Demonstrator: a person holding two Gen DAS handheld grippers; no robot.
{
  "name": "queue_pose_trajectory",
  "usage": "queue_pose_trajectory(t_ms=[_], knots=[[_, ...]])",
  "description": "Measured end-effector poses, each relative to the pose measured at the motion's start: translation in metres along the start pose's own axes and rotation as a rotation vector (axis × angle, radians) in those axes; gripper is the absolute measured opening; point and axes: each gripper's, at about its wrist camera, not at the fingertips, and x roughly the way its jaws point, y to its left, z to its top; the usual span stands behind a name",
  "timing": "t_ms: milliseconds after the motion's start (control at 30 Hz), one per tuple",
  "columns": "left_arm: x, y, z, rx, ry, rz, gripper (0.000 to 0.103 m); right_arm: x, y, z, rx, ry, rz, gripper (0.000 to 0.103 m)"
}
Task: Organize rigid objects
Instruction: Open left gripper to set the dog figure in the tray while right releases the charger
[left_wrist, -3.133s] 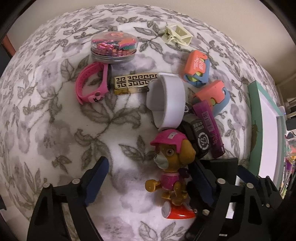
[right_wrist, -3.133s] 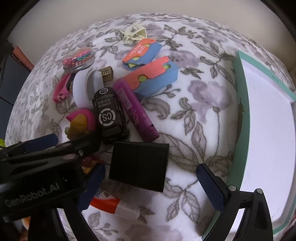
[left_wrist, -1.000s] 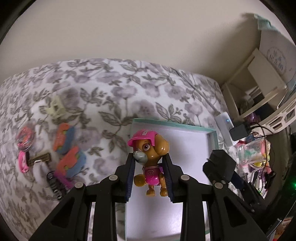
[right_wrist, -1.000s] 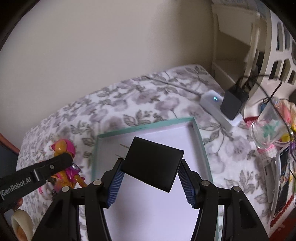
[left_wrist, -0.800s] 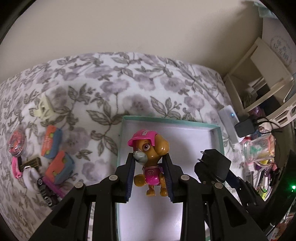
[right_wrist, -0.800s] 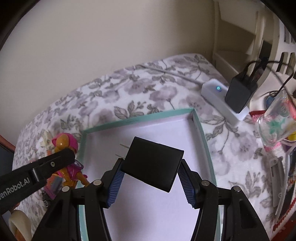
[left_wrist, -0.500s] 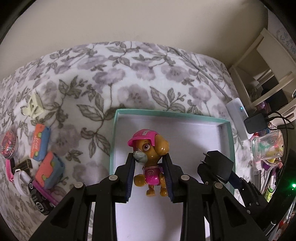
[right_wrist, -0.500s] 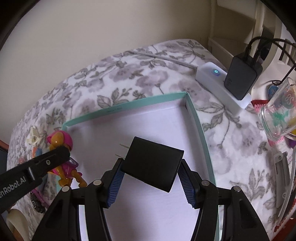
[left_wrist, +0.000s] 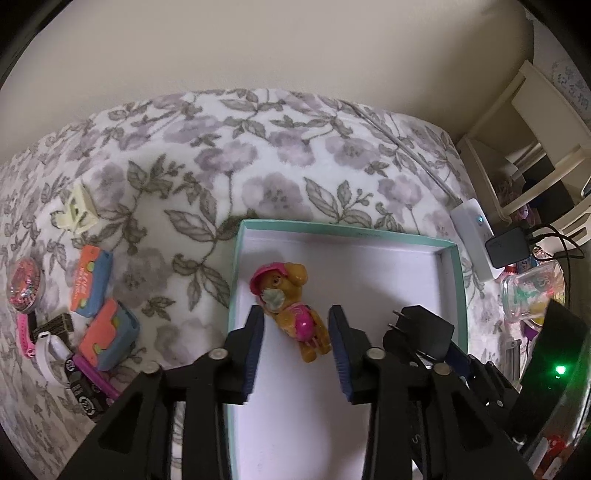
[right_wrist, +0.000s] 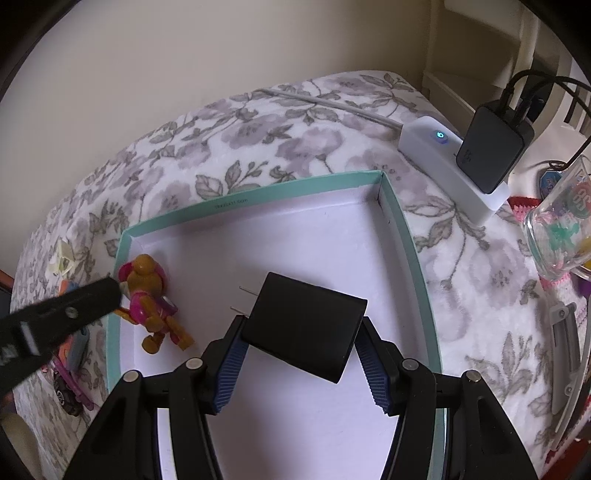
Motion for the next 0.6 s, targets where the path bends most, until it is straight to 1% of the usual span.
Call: queue_pose_trajectory(t_ms=[200, 267, 333, 367, 400, 467, 500, 533, 567, 600], knots=[[-0.005, 0.009, -0.002, -0.013, -0.008, 0.023, 0.044, 0.009, 0.003, -0.005, -0.023, 0.018, -0.022, 0.062], [-0.005, 0.011, -0.003, -0.017, -0.009, 0.032, 0.047, 0.01, 0.004, -0.005, -0.036, 0.02, -0.031, 0.062], [-0.006, 0.014, -0.004, -0.022, -0.009, 0.037, 0.053, 0.01, 0.005, -0.006, -0.039, 0.024, -0.036, 0.062], [-0.006, 0.015, -0.005, -0.025, -0.009, 0.04, 0.053, 0.009, 0.005, -0.006, -0.038, 0.025, -0.036, 0.063], [-0.007, 0.017, -0.005, -0.029, -0.01, 0.043, 0.053, 0.008, 0.005, -0.005, -0.037, 0.022, -0.037, 0.064], [-0.007, 0.02, -0.007, -0.039, -0.011, 0.052, 0.055, 0.005, 0.007, -0.005, -0.045, 0.014, -0.036, 0.074], [-0.008, 0.023, -0.007, -0.046, -0.01, 0.056, 0.062, 0.002, 0.008, -0.004, -0.052, 0.004, -0.031, 0.076], [-0.008, 0.025, -0.008, -0.051, -0.008, 0.058, 0.066, 0.0, 0.009, -0.004, -0.055, -0.002, -0.031, 0.076], [-0.009, 0.027, -0.009, -0.058, -0.008, 0.059, 0.069, -0.003, 0.01, -0.004, -0.057, -0.007, -0.034, 0.076], [-0.009, 0.03, -0.01, -0.064, -0.007, 0.061, 0.069, -0.006, 0.011, -0.004, -0.057, -0.012, -0.035, 0.076]])
